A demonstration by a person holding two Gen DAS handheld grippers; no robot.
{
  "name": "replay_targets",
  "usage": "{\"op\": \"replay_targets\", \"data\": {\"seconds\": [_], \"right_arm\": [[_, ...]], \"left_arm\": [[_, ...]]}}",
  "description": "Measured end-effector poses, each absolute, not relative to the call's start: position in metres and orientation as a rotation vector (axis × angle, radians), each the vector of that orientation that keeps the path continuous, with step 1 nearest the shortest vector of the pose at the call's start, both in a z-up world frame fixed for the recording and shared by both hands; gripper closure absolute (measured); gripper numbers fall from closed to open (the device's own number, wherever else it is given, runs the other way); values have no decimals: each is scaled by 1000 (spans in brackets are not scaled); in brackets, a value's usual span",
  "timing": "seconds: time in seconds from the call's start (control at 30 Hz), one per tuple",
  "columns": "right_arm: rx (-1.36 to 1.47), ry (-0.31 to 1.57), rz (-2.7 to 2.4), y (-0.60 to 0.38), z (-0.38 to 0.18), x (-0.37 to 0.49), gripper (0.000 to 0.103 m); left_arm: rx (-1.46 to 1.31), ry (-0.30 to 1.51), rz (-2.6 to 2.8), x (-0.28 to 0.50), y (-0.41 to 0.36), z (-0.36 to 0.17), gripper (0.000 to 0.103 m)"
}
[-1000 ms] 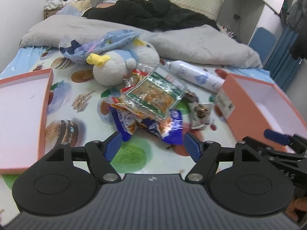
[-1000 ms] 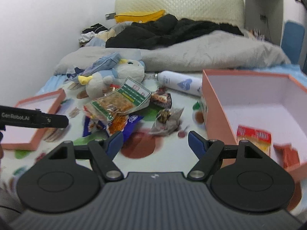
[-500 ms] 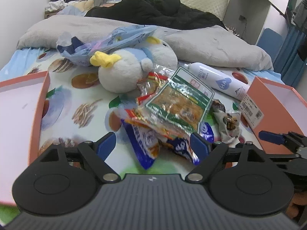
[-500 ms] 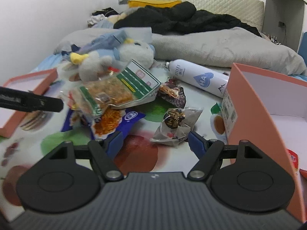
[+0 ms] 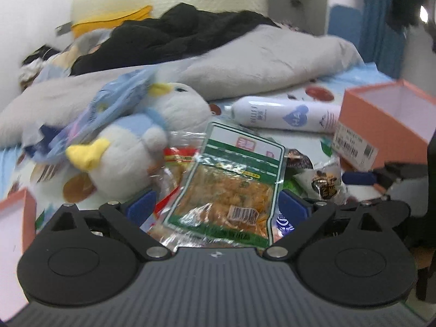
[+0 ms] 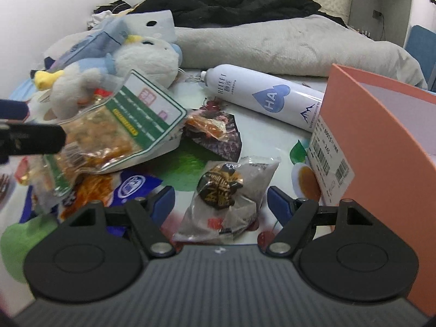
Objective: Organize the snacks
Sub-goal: 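Grasp the green-labelled bean bag with the left tool while the right tool grasps the clear candy packet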
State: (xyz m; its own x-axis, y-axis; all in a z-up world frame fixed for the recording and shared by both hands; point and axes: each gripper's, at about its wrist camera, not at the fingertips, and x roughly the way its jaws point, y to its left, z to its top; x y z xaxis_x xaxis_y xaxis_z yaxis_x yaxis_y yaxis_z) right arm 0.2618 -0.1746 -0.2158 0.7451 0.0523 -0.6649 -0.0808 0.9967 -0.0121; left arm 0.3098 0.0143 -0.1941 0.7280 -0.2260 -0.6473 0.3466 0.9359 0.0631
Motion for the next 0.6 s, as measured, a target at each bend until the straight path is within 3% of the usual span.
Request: {"op": "replay_targets", "data": {"seconds": [0.47,0.6], "right_arm": [[-43,731,97,-181,-232,273,27],[-54,733,115,-179,-229,273,34]], "left_arm": [[277,764,-294,333,-2,-233,5],[293,763,-299,332,-5,-236,7]]}}
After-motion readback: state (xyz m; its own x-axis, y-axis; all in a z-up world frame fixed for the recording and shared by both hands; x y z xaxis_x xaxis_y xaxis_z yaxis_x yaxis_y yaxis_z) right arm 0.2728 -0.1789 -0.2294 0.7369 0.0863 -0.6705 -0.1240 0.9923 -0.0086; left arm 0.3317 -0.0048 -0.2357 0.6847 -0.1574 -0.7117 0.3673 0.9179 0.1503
